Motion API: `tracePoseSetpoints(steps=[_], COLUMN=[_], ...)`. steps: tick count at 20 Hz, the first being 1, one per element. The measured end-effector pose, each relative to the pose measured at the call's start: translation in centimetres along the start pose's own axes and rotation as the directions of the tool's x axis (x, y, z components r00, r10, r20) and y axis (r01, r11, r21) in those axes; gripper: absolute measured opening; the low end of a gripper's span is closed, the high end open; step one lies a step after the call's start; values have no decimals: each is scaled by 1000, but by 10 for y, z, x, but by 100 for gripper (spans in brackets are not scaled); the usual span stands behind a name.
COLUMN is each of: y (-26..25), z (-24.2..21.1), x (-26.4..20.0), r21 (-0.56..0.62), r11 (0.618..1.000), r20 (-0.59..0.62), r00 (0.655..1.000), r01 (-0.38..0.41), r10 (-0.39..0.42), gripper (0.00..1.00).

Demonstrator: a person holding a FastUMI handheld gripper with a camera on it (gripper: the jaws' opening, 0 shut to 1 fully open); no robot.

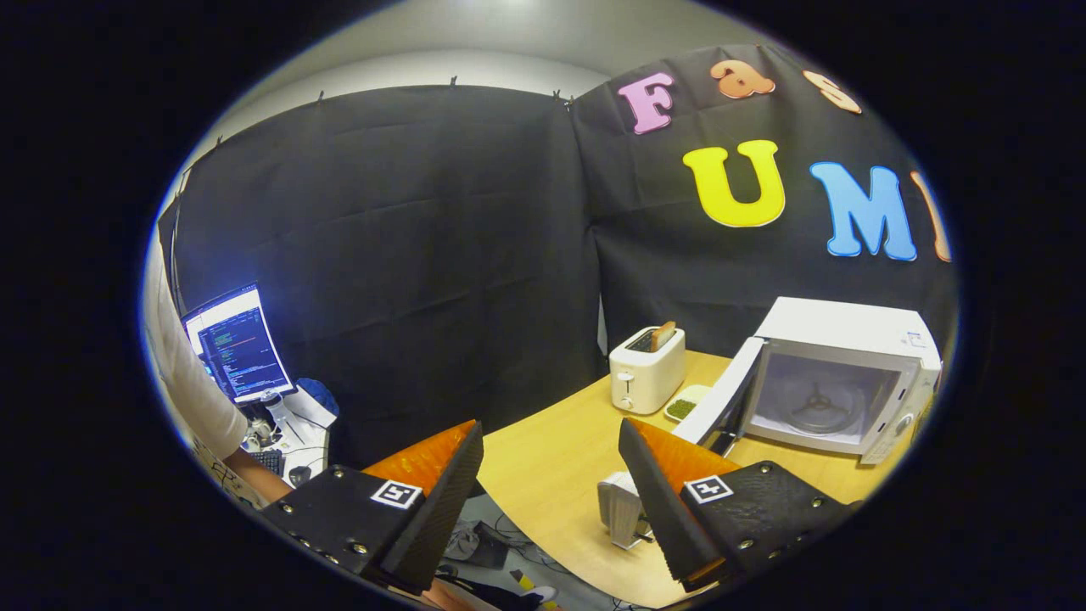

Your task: Open the microwave, put the food inside, and close the microwave door.

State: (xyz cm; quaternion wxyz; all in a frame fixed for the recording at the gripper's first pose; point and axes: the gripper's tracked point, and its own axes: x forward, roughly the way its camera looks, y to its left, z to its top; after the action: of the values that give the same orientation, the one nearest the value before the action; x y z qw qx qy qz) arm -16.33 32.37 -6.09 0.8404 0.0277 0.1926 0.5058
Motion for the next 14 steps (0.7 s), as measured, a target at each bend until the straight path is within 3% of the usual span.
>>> tracePoseSetpoints(steps=[8, 14], y=[-77, -146], z=[-5, -21], x=[-54, -98], r21=[53, 113], r11=[984, 939], r20=[22, 17], r00=[985, 944], r01=[171, 326], r10=[-173, -329], gripper=[97, 97])
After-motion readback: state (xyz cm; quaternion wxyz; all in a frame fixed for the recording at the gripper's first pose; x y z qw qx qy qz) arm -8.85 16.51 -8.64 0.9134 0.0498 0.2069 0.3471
